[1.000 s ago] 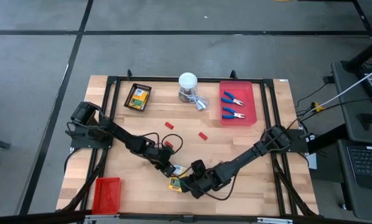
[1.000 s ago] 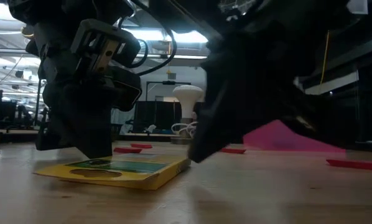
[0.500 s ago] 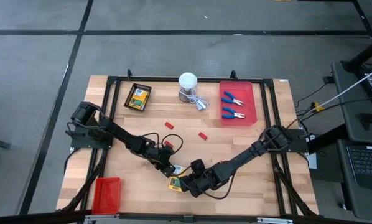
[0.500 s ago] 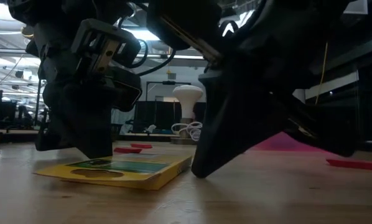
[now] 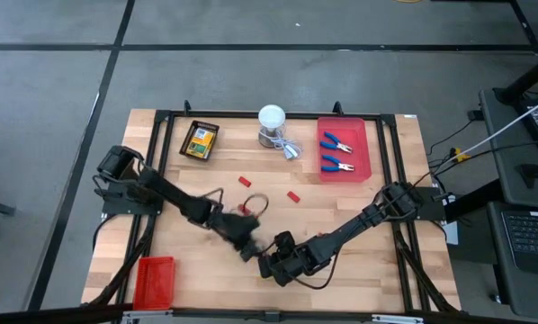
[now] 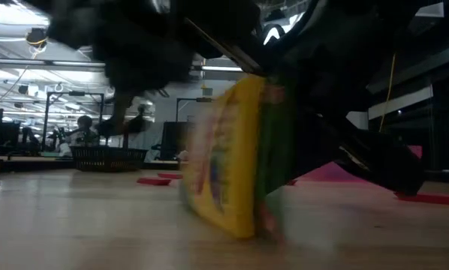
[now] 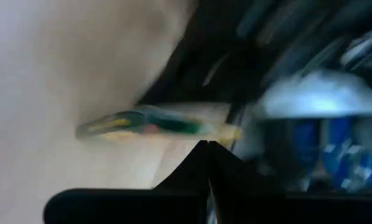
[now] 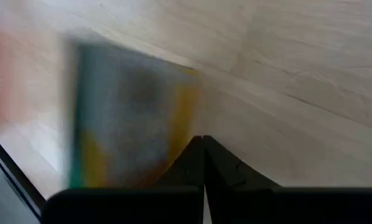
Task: Pick & Place School Supplies
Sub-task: Put the crayon box into the black bin
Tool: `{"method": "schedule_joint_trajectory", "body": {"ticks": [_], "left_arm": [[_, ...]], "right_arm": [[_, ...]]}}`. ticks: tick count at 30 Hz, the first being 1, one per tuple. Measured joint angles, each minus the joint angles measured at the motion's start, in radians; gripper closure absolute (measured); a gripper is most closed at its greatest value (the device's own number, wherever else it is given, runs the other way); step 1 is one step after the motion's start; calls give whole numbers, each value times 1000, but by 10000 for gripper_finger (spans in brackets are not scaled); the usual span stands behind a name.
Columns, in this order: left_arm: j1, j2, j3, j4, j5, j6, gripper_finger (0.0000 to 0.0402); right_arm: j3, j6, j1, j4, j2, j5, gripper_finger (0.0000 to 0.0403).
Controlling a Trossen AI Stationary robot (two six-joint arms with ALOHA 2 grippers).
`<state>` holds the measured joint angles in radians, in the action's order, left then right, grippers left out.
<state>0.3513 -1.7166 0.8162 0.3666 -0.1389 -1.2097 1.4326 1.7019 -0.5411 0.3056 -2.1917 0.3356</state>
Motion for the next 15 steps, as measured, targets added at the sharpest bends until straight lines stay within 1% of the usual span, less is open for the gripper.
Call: {"method": "schedule_joint_trajectory", "body": {"ticks": [2, 7, 12, 14, 15], "left_arm": [[-7, 9, 19, -12, 29, 32, 400], [-30, 7, 90, -60, 13, 58, 399], [-45, 14, 97, -113, 4, 66, 399], [-51, 22, 98, -156, -8, 85, 399], [-55, 35, 98, -204, -10, 96, 399]], "right_arm": [[0, 0, 0, -7, -1, 7, 403], [-1, -13, 6, -24, -2, 11, 403], [-1, -8, 6, -26, -3, 19, 403], [-1, -3, 3, -26, -3, 28, 403], [-1, 5, -1, -26, -3, 37, 403]]}}
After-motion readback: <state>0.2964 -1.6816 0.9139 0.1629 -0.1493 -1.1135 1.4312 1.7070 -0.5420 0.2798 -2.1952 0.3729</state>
